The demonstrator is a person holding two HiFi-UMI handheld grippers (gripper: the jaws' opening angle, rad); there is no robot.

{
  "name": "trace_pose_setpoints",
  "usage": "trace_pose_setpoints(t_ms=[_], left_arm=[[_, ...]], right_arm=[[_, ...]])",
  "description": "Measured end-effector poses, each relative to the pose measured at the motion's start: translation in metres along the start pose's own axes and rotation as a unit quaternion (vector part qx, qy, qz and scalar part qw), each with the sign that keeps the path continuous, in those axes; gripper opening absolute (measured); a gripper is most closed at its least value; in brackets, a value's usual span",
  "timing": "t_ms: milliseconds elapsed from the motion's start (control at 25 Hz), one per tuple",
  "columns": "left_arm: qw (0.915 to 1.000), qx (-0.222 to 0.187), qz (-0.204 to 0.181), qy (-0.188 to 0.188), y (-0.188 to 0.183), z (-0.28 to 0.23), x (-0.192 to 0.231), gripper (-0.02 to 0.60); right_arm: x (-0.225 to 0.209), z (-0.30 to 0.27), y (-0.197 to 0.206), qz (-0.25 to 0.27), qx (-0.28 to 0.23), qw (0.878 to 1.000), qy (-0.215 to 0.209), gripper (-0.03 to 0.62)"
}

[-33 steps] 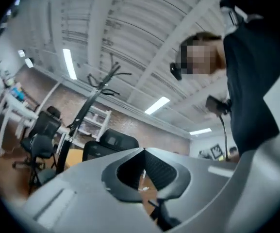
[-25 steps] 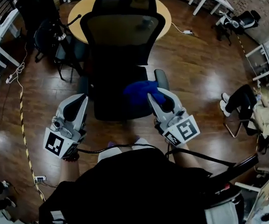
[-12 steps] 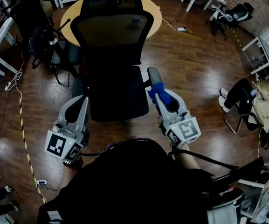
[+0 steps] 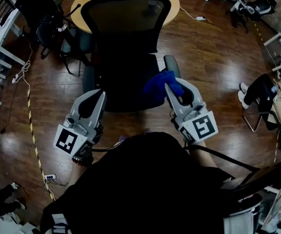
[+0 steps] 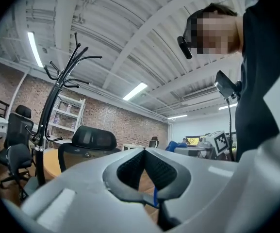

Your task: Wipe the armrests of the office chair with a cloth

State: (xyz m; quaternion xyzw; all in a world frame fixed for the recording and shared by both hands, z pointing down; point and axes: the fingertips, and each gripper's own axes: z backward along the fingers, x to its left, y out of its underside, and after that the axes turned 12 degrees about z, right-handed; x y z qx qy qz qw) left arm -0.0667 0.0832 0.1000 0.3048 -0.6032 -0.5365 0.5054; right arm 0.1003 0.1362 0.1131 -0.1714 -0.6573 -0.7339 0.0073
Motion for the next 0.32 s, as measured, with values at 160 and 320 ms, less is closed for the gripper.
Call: trace_pose_setpoints(t_ms=[160,320], left_arm=[[0.9996,-0.016,0.015,0.016,-0.001,0.002,-0.002,0.005],[0.9992,-0.018,0.018,0.032,0.002,-0.009,-0.016,0.005]], right_arm=[[-0.005,0.001,0.008,0.001,0.013,1.0,0.005,0.063],[-0.018,0.008,0.013,0.003,0.024,1.0,0.016,0.063]])
